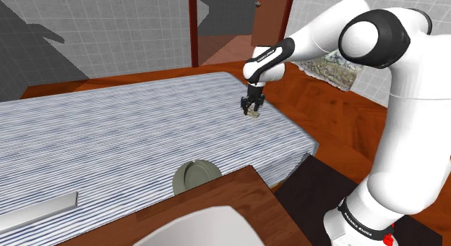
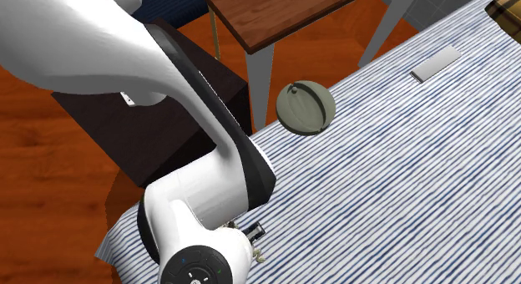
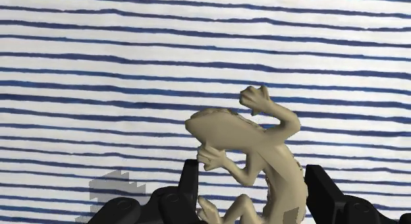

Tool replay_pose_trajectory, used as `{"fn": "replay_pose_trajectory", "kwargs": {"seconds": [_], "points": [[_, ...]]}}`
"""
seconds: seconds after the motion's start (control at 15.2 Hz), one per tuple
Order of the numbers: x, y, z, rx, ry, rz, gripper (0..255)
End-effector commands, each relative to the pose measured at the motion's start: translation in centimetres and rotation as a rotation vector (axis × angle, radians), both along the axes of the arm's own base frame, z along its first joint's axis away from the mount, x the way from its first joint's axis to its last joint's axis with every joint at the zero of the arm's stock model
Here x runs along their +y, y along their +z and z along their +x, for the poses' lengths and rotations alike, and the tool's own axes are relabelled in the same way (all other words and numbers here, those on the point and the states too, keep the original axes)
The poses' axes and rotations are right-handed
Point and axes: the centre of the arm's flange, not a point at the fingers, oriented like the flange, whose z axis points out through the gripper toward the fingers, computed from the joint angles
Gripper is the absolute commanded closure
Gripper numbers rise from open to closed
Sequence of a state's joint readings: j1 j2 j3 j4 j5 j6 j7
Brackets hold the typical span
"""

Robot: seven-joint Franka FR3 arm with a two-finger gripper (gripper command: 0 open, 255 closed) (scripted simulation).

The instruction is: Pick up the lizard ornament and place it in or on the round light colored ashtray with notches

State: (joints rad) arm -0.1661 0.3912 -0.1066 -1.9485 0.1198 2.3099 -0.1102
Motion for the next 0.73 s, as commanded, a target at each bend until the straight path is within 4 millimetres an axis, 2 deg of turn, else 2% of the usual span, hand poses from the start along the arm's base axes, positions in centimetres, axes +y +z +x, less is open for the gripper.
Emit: {"fn": "replay_pose_trajectory", "kwargs": {"seconds": [0.0,0.07,0.66], "points": [[0.2,1.1,-0.1,0.000,0.000,0.000,255],[0.2,1.4,-0.1,0.000,0.000,0.000,255],[11.6,1.7,-3.4,0.000,0.000,0.000,255]]}}
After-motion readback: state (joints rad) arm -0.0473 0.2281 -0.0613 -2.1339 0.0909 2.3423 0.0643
